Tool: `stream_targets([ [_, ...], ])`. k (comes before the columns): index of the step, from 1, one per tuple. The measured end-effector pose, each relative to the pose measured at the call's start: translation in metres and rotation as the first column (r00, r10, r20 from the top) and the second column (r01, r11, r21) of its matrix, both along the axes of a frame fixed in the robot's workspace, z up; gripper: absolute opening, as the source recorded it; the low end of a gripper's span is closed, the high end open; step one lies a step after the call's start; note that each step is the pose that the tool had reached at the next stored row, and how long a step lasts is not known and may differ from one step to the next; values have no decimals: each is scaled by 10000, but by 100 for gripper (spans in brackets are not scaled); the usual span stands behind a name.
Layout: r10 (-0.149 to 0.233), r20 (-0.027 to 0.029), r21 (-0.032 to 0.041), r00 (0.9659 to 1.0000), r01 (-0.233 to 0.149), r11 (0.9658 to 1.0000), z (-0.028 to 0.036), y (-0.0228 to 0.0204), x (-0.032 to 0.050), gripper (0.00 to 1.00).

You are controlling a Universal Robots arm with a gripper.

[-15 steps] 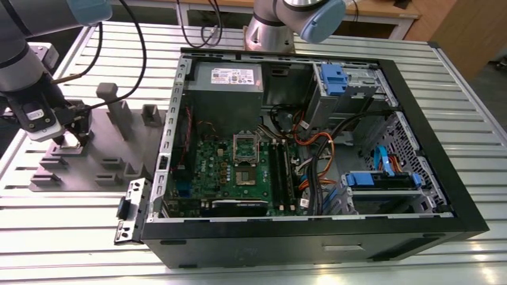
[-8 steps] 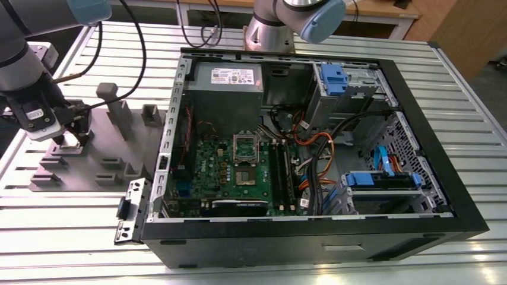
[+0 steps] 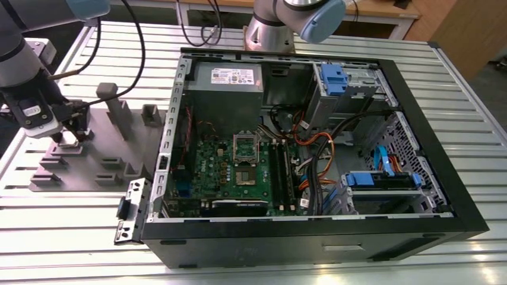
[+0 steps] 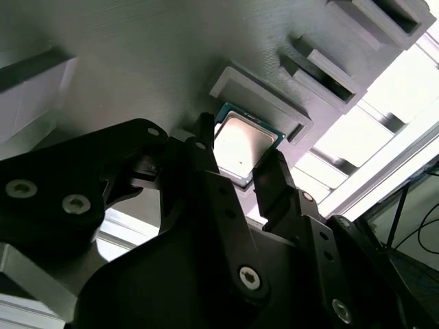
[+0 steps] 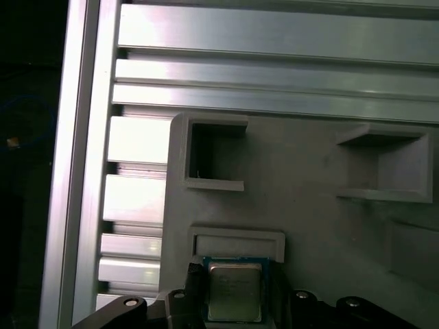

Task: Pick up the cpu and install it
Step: 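Pick up the cpu and move it towards the insertion slot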

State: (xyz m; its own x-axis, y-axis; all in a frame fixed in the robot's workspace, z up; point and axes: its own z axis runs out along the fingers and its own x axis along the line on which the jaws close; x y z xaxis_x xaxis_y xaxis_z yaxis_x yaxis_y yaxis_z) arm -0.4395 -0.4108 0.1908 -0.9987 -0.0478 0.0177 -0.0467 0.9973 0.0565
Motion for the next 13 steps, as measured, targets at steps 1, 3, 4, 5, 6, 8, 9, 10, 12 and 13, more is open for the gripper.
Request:
stream_targets([
  [1, 0, 0, 0, 10000, 0, 10000, 7, 0, 0, 47],
  [3, 0, 1, 1, 10000, 0, 10000, 19, 0, 0, 47],
  [4, 0, -1, 0, 10000, 0, 10000, 27, 0, 0, 47],
  [5, 0, 0, 0, 10000, 0, 10000, 33, 0, 0, 47],
  [6, 0, -1, 0, 10000, 0, 10000, 40, 0, 0, 47],
  [8, 1, -1, 0, 10000, -1, 10000, 53, 0, 0, 47],
  [9, 0, 1, 1, 10000, 0, 10000, 56, 0, 0, 47],
  [10, 0, 2, 1, 10000, 0, 10000, 57, 0, 0, 47],
  [12, 0, 0, 0, 10000, 0, 10000, 60, 0, 0, 47],
  [13, 0, 0, 0, 10000, 0, 10000, 62, 0, 0, 47],
])
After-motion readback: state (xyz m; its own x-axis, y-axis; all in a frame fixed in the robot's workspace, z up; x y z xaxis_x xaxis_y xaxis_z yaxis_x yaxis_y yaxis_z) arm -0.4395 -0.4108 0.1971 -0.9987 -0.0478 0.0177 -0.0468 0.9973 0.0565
